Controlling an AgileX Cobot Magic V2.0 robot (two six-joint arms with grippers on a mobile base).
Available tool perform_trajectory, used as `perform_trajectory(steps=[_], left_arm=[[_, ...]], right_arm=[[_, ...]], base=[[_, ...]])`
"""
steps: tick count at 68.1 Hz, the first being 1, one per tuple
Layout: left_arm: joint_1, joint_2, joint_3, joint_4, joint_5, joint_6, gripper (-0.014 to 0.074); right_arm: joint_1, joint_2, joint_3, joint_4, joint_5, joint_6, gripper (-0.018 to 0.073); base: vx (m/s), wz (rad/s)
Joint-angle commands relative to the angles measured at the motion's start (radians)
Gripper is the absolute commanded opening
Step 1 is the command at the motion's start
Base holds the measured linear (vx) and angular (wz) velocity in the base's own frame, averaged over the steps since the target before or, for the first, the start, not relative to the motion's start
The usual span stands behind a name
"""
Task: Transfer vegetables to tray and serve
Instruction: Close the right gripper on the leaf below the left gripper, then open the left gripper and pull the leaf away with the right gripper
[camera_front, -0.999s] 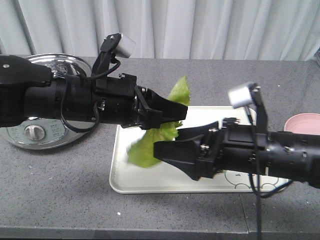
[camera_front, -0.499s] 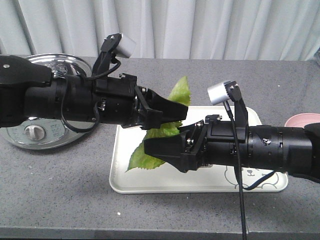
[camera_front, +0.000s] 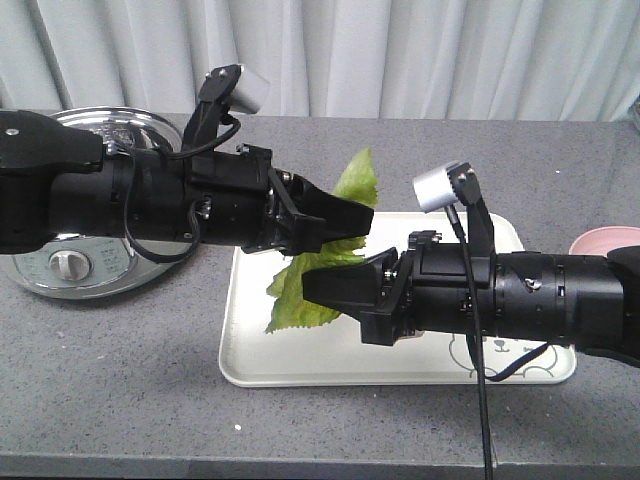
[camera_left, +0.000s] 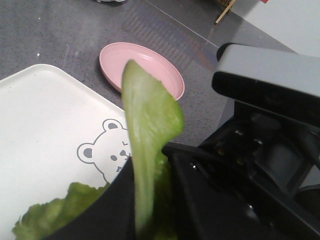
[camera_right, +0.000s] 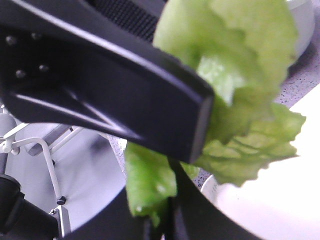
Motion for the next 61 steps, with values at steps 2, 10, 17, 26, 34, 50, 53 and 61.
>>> perform_trajectory(steps=[2,10,17,26,34,50,53,61], left_arm=[[-0.004,-0.043,-0.021,-0.064,0.021,0.000,0.0162],[-0.004,-0.043,-0.021,-0.064,0.020,0.000,0.0271],[-0.004,-0.043,-0.021,-0.064,0.010,0.000,0.0393],[-0.003,-0.043,-0.021,-0.064,-0.001,0.000,0.0491],[-0.003,-0.045,-0.021,-0.057,-0.001,0.000,0.0507],[-0.003,-0.056,-0.021,-0.018,-0.005,0.000,0.0505],[-0.003,-0.056,-0.021,-0.005,-0.005,0.000,0.0505],[-0.003,-0.056,-0.021,0.033,-0.004,0.000,0.0505]], right_arm=[[-0.002,-0.023,-0.033,0.124,0.024,-0.013,-0.0010],[-0.002,-0.023,-0.033,0.124,0.024,-0.013,-0.0010],[-0.002,-0.023,-0.033,0.124,0.024,-0.013,-0.0010],[-0.003,-0.025,-0.033,0.112,0.004,-0.013,-0.0010],[-0.004,-0.037,-0.033,0.016,-0.068,0.007,-0.0006],[-0.005,-0.136,-0.033,-0.335,-0.274,0.252,-0.0006],[-0.005,-0.166,-0.033,-0.409,-0.301,0.322,-0.0006],[-0.008,-0.237,-0.033,-0.615,-0.352,0.503,-0.0006]], base=[[0.00,0.00],[0.00,0.00],[0.00,0.00],[0.00,0.00],[0.00,0.00],[0.00,0.00],[0.00,0.00],[0.00,0.00]])
